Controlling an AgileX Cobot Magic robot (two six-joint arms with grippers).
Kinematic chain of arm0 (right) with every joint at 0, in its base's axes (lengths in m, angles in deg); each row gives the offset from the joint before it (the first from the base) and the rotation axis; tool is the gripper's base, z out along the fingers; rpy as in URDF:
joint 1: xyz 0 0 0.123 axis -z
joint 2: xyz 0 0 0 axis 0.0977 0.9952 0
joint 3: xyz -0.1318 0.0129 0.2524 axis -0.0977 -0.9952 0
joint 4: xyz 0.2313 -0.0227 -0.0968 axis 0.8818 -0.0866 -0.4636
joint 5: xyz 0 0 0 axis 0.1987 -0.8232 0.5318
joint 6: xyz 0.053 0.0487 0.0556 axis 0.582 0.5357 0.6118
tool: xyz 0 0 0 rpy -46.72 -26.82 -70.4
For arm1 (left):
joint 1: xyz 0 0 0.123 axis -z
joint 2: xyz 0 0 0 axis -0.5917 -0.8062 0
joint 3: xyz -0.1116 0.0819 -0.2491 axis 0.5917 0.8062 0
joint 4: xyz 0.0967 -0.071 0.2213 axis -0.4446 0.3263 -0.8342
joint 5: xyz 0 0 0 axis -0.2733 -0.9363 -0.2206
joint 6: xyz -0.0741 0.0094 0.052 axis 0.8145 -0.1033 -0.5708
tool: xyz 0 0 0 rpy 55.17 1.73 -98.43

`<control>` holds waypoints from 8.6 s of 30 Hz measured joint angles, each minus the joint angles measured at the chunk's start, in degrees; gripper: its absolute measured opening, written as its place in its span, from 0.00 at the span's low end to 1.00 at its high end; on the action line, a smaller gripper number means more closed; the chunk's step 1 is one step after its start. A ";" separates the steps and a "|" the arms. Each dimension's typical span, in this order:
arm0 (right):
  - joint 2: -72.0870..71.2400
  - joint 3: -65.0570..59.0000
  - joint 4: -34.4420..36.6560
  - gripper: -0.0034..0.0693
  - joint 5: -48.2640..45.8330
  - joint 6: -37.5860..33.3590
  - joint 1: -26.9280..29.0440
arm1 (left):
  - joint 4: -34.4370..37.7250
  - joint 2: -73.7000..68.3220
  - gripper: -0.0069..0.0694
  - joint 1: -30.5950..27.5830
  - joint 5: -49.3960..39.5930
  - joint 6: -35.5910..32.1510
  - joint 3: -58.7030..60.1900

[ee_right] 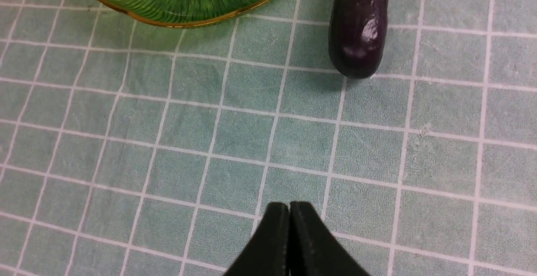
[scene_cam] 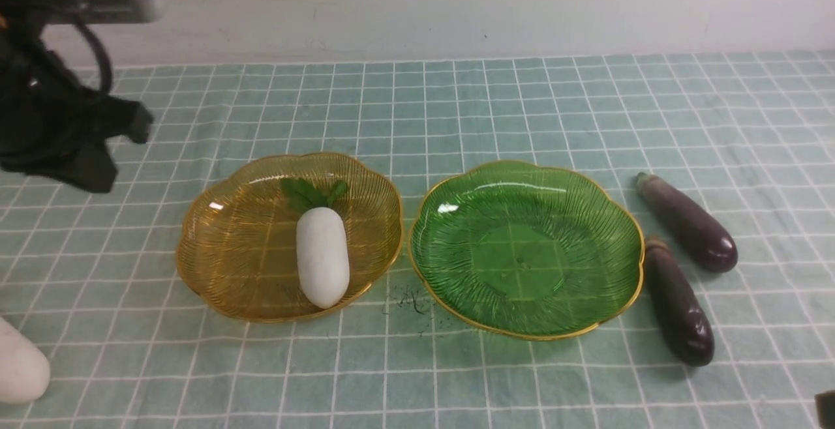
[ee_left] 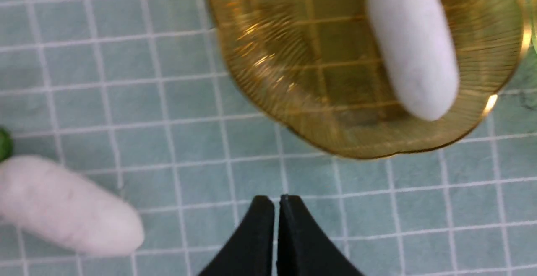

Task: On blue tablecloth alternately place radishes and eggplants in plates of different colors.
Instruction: 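Pick up the white radish and place it in the left plate, then put the eggplants into the green plate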

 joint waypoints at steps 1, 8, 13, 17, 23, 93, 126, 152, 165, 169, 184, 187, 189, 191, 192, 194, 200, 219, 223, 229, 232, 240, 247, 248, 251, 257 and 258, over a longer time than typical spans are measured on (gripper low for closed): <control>0.00 0.00 0.00 0.03 0.00 0.00 0.00 | -1.87 1.81 0.08 -1.76 -0.07 2.25 4.06; 0.00 0.00 0.00 0.03 0.05 0.00 0.00 | -2.61 1.76 0.08 -14.04 3.12 10.88 20.69; 0.00 0.00 0.00 0.03 0.05 0.00 0.00 | -2.85 -0.24 0.12 -20.08 10.53 16.65 22.15; 0.00 0.00 0.00 0.03 0.05 0.00 0.00 | -3.13 -1.44 0.23 -21.89 14.34 18.15 22.15; 0.00 0.00 0.00 0.03 0.05 0.00 -1.73 | -4.18 -5.28 0.53 -22.02 17.58 21.00 22.15; 3.25 0.02 -0.05 0.03 4.16 2.47 -2.90 | 4.39 -27.66 0.34 10.88 1.46 -1.83 -16.44; 53.50 22.55 -20.93 0.56 13.26 19.33 -12.23 | 4.64 13.24 0.08 10.88 1.98 -4.67 24.24; 49.89 32.24 -30.47 0.59 5.68 26.31 -12.58 | 4.76 13.24 0.08 10.88 4.88 -4.69 24.97; 54.81 33.92 -12.43 0.59 17.71 14.21 -25.60 | 7.44 13.24 0.08 10.88 4.54 -4.53 24.97; 59.85 33.92 -12.21 0.59 20.39 13.81 -27.41 | 10.23 13.24 0.08 10.88 4.17 -4.53 24.99; 62.30 46.94 -23.88 0.92 5.40 16.67 -23.88 | 13.22 13.24 0.08 10.88 4.03 -4.53 25.03; 62.30 48.55 -29.41 0.92 2.41 19.41 -21.17 | 13.22 13.24 0.08 10.88 4.03 -4.53 25.03; 62.36 48.62 -33.22 0.92 0.56 22.00 -18.21 | 13.22 13.24 0.08 10.88 4.03 -4.53 25.03; 62.81 48.67 -34.67 0.91 -0.20 22.84 -15.84 | 13.22 13.24 0.08 10.88 4.03 -4.53 25.03; 63.20 48.74 -34.94 0.90 -0.39 23.14 -14.68 | 13.22 13.24 0.08 10.88 4.03 -4.53 25.03; 64.99 48.81 -34.95 0.89 -0.44 23.65 -12.04 | 13.24 13.24 0.08 10.88 4.03 -4.53 25.03; 71.71 48.86 -34.85 0.86 0.75 23.89 -8.13 | 13.44 13.24 0.08 10.88 4.03 -4.53 25.03; 74.52 51.51 -35.73 0.56 -3.32 24.59 -8.00 | 13.58 13.24 0.08 10.88 4.03 -4.53 25.03; 67.21 51.28 -28.66 0.56 -7.62 25.74 -8.00 | 13.58 13.24 0.08 10.88 4.03 -4.53 25.03; 62.57 47.18 -15.18 0.56 -5.02 19.31 -11.49 | 13.65 13.24 0.08 10.88 4.03 -4.53 25.03; 63.73 45.05 -11.69 0.56 -2.01 15.23 -15.53 | 13.65 13.24 0.08 10.88 4.03 -4.53 25.03; 67.02 44.85 -10.18 0.56 0.94 12.48 -22.17 | 13.60 13.24 0.08 10.88 4.51 -4.53 25.03; 67.40 45.93 -10.11 0.77 -3.70 16.36 -22.25 | 13.60 13.24 0.08 10.88 4.51 -4.53 25.03; 67.40 46.91 -9.86 0.81 -6.95 16.28 -22.25 | 13.60 13.24 0.08 10.88 4.51 -4.53 25.03; 67.40 48.47 -9.66 0.83 -9.30 15.29 -22.25 | 13.60 13.24 0.08 10.88 4.51 -4.53 25.03; 63.47 49.52 -9.61 0.74 -10.44 12.74 -22.25 | 13.65 13.24 0.08 10.88 4.51 -4.53 25.03; 63.47 49.40 -9.61 0.73 -10.44 12.68 -22.25 | 13.65 13.24 0.08 10.88 4.51 -4.53 25.03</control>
